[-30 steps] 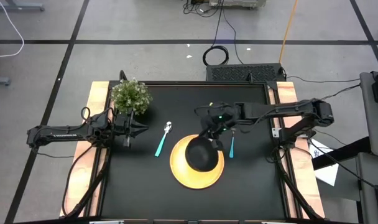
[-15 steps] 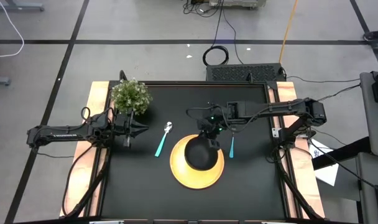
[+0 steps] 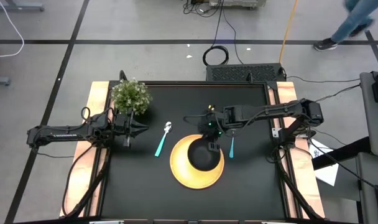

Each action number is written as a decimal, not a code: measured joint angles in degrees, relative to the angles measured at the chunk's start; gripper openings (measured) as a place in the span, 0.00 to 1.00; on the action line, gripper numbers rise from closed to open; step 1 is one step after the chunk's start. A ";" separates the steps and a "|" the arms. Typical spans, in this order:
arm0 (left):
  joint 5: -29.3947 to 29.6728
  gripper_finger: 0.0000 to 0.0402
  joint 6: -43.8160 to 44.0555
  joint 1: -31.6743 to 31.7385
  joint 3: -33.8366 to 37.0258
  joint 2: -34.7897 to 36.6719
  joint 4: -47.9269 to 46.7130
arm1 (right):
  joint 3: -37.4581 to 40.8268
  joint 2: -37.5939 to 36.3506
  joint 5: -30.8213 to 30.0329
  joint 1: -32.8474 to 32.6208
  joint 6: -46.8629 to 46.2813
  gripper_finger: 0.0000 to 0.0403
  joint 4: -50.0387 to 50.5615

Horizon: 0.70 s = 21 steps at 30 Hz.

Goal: Set table place
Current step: Put the black bowl on the yellow plate

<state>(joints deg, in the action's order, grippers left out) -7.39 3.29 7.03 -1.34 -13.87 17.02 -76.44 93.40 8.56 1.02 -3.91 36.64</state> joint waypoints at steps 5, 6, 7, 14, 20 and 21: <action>-0.01 0.08 0.03 0.00 -0.02 0.02 0.35 | 0.00 2.39 0.11 0.00 -0.79 0.00 -0.09; -0.01 0.08 0.08 0.00 -0.02 0.02 0.49 | 0.00 2.67 0.13 0.00 -0.80 0.00 -0.07; -0.01 0.08 0.09 0.00 -0.02 0.02 0.49 | 0.00 3.02 0.13 0.00 -0.80 0.00 -0.07; -0.03 0.08 0.24 0.00 -0.02 0.02 0.50 | 0.00 3.51 0.49 0.00 -1.19 0.00 -1.74; -0.03 0.08 0.22 0.00 -0.02 0.01 0.46 | 0.02 4.46 0.49 0.00 -2.46 0.00 -1.51; -0.03 0.08 0.22 0.00 -0.02 0.02 0.47 | 0.02 4.81 0.52 0.00 -2.48 0.00 -1.92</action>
<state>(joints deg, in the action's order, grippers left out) -7.42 3.51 7.03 -1.37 -13.85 17.48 -76.42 98.21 9.07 1.02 -6.39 34.72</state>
